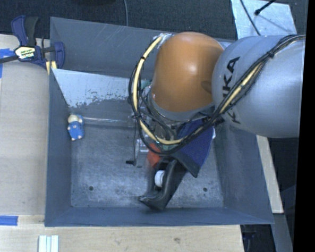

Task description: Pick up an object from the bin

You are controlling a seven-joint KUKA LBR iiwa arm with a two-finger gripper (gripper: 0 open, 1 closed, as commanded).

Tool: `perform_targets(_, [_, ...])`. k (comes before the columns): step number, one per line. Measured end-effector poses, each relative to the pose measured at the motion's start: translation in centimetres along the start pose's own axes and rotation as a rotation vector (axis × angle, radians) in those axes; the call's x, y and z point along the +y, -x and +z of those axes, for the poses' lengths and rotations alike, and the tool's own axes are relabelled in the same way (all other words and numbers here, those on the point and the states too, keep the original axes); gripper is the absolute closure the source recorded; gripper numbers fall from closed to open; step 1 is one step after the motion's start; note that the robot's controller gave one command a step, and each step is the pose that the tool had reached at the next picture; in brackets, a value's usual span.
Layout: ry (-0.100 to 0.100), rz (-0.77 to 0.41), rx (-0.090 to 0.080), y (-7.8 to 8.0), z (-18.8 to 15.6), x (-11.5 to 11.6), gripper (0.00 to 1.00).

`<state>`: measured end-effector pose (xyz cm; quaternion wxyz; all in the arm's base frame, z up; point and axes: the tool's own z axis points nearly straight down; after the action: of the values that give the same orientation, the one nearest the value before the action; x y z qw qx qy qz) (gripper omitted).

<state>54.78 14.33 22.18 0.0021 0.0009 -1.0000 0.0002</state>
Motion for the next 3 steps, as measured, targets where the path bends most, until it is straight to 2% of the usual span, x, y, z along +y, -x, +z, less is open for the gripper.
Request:
perform_targets(1, [-0.001,0.092,-0.01,3.8,1.1,-6.7,0.0])
perform_targets(2, [0.001,-0.051,-0.003,4.9,13.0,-9.8,0.0])
perform_targets(3, [0.007,-0.015,-0.017,2.3,14.8,-9.6,0.0])
